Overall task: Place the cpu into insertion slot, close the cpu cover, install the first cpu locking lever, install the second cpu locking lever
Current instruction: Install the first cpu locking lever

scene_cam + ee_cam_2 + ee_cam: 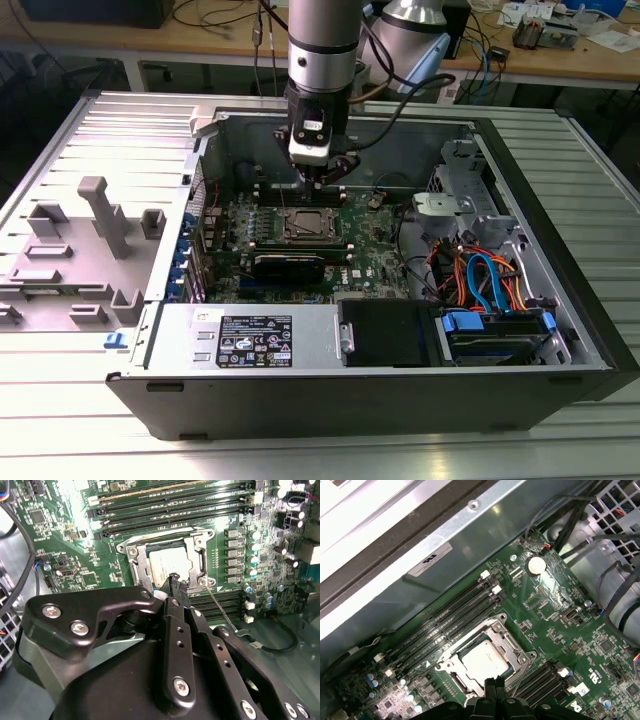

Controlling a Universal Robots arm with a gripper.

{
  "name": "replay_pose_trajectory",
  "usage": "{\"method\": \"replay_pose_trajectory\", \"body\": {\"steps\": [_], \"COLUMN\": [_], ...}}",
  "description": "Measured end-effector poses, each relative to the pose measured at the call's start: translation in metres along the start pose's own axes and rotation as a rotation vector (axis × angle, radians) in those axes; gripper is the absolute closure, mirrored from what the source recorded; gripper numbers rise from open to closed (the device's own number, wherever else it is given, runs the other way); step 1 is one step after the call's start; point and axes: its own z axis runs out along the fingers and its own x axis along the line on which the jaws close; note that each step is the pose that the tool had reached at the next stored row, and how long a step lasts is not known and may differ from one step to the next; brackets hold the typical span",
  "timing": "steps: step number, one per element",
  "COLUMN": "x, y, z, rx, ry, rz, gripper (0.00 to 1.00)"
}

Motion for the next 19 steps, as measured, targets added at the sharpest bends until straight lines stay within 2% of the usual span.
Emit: {"method": "replay_pose_trajectory", "body": {"steps": [5,19], "x": [0.0000,0.0000], "y": [0.0000,0.0000], "z": [0.0000,0.0000], "rx": [-0.0004,-0.0005], "ry": [-0.0007,-0.0010], "rz": [-0.065,-0.085], "gripper": [0.89,0.89]}}
